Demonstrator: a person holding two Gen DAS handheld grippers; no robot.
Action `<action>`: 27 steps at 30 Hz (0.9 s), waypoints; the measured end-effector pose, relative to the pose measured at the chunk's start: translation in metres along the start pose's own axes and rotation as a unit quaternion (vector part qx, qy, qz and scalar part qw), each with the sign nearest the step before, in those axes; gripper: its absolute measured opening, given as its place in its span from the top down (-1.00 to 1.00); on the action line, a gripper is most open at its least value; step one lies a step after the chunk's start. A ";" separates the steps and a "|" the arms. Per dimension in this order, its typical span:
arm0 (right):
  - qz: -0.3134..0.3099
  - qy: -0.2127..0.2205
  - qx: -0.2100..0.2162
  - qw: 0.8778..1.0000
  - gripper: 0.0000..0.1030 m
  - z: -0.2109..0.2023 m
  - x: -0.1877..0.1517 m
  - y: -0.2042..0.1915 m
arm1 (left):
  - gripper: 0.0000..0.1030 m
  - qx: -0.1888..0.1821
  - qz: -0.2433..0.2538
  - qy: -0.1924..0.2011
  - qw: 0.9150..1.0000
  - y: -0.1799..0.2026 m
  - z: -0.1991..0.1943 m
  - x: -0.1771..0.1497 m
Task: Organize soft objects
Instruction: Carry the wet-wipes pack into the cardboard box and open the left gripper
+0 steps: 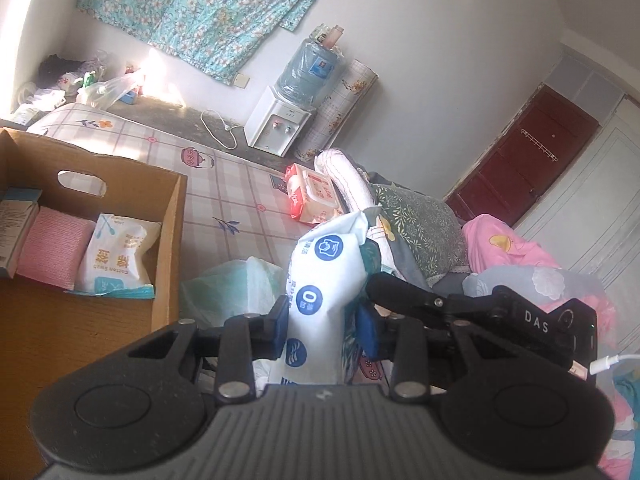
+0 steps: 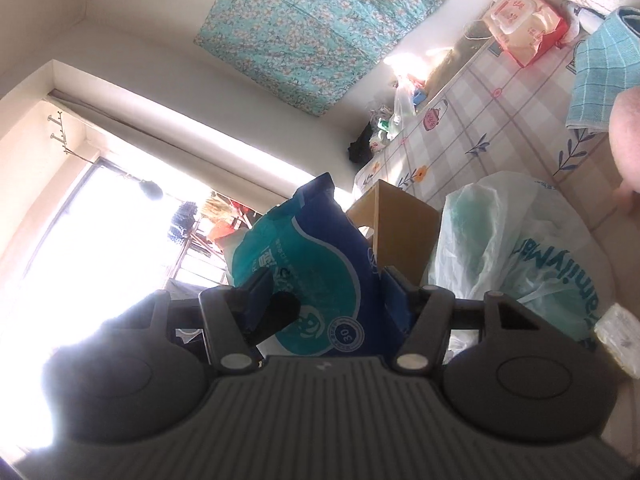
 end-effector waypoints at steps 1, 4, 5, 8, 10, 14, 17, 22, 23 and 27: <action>-0.004 -0.011 0.004 1.000 -0.17 0.012 -0.007 -0.009 | 0.30 0.006 -0.006 0.005 1.000 -0.010 -0.008 0.002; -0.011 -0.044 0.009 0.999 -0.17 0.047 -0.026 -0.029 | 0.30 0.026 -0.028 0.016 0.999 -0.042 -0.028 0.006; -0.012 -0.054 0.008 0.998 -0.17 0.057 -0.034 -0.034 | 0.30 0.032 -0.041 0.016 0.999 -0.057 -0.033 0.008; -0.011 -0.079 0.001 0.997 -0.17 0.082 -0.049 -0.042 | 0.30 0.039 -0.070 0.010 0.997 -0.090 -0.042 0.008; -0.012 -0.092 -0.008 0.996 -0.17 0.098 -0.060 -0.046 | 0.30 0.038 -0.085 0.003 0.996 -0.108 -0.042 0.009; -0.021 -0.101 -0.044 0.994 -0.17 0.114 -0.063 -0.044 | 0.30 0.013 -0.128 -0.030 0.991 -0.140 -0.027 0.007; -0.013 -0.092 -0.058 0.994 -0.17 0.115 -0.056 -0.030 | 0.23 0.028 -0.154 -0.058 0.986 -0.165 -0.006 0.003; -0.012 -0.062 -0.061 0.996 -0.17 0.100 -0.040 -0.022 | 0.15 0.101 -0.164 -0.123 0.974 -0.206 0.037 -0.017; -0.013 -0.058 -0.062 0.996 -0.17 0.097 -0.038 -0.021 | 0.15 0.106 -0.160 -0.129 0.973 -0.209 0.039 -0.019; -0.015 -0.046 -0.063 0.997 -0.17 0.091 -0.029 -0.018 | 0.13 0.119 -0.144 -0.135 0.973 -0.212 0.039 -0.022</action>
Point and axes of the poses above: each gripper's, at about its wrist camera, not at the fingertips, and z roughly the way its jaws point, y to its right, x to its top, the point moved 8 cm from there along z, roughly the way its jaws point, and after that the axes turned 1 degree about -x, right-handed, at the moved point
